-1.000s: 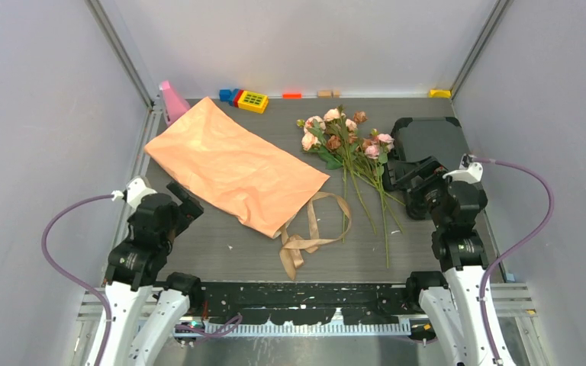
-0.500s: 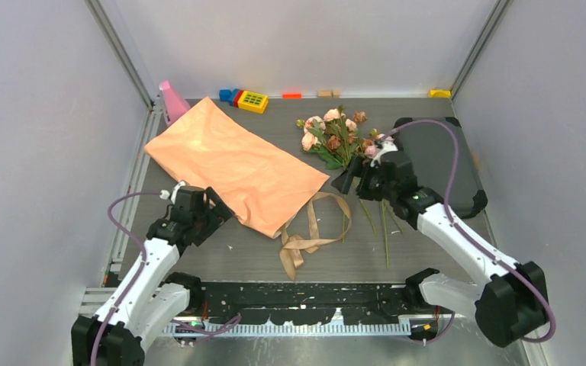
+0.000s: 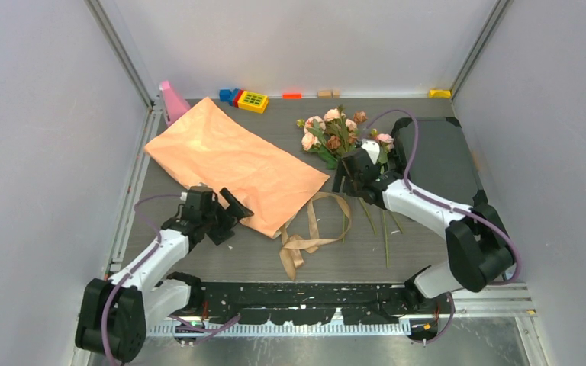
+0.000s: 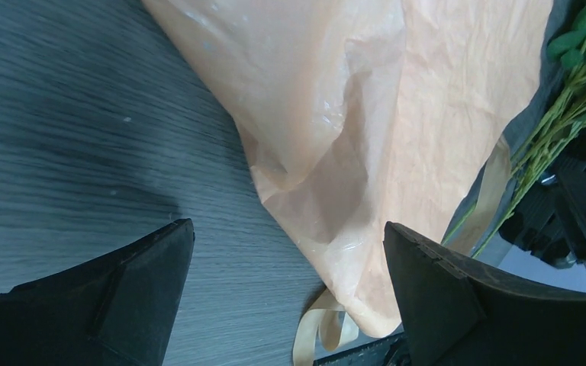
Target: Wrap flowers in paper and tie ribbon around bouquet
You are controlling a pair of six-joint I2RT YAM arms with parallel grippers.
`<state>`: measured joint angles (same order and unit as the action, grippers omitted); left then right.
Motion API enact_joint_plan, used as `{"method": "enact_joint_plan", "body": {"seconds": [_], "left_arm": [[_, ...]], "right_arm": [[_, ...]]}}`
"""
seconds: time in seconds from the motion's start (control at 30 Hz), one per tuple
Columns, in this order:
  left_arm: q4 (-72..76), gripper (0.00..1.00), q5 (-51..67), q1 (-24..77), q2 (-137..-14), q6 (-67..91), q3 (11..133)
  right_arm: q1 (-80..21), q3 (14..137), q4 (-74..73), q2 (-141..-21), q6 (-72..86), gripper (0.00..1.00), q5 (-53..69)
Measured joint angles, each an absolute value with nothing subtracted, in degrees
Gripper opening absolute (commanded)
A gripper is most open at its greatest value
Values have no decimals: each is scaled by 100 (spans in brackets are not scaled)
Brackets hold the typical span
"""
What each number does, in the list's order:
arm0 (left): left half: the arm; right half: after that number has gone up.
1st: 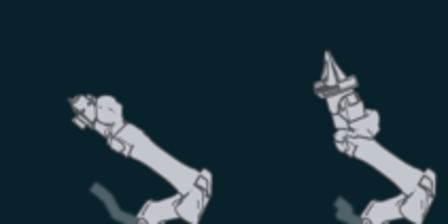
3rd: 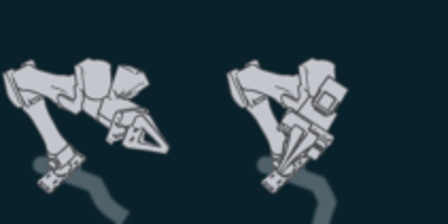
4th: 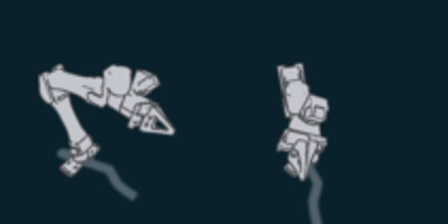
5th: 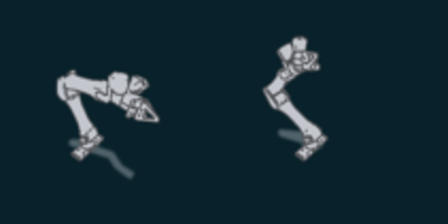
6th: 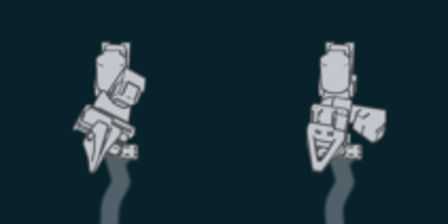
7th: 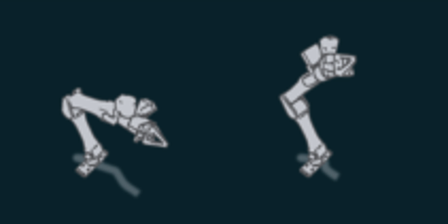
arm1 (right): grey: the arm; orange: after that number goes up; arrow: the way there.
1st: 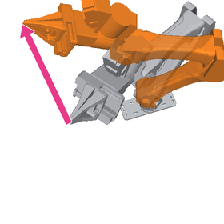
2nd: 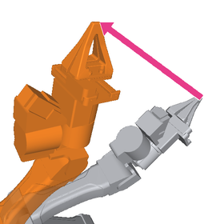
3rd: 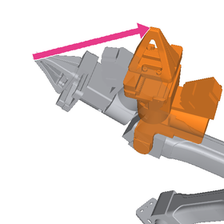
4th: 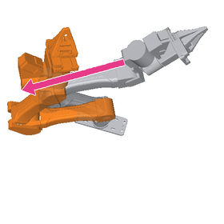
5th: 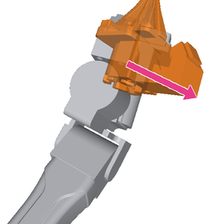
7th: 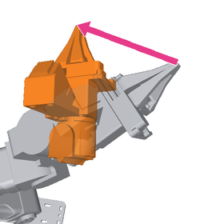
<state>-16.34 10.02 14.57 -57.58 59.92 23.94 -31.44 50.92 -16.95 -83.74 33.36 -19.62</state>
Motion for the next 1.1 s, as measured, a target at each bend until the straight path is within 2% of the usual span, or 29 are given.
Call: {"method": "enact_joint_plan", "body": {"seconds": [0.1, 0.13, 0.3, 0.4, 0.5, 0.6, 0.73, 0.93, 1.1], "left_arm": [[-1367, 99, 1149, 1697, -6160, 6042, 2394], [-1219, 96, 1219, 1752, -6259, 6084, 2399], [-788, 74, 1391, 1837, -6705, 6147, 2491], [-652, 53, 1435, 1837, -7008, 6125, 2589], [-698, 36, 1402, 1837, -7328, 6029, 2727], [-882, 25, 1345, 1839, -7542, 5896, 2884], [-1173, 19, 1201, 1839, -7614, 5736, 3006], [-1765, 17, 906, 1839, -7441, 5457, 3105], [-2571, 17, 397, 1839, -6941, 5253, 3103]], "right_arm": [[-3140, 5205, -1743, -8801, 3356, 74, -2263], [-3138, 5249, -1739, -8971, 3352, 72, -2329], [-3140, 5717, -1796, -9920, 3251, 63, -2596], [-3087, 6195, -1857, -10385, 3127, 47, -2711], [-3000, 6692, -1894, -10777, 2956, 37, -2676], [-2661, 7172, -1955, -11133, 2759, 32, -2484], [-2171, 7946, -2233, -11609, 2458, 28, -2176], [-1411, 9376, -2545, -12499, 1999, 30, -1511], [-1114, 10108, -2626, -12901, 1627, 49, -989]]}}
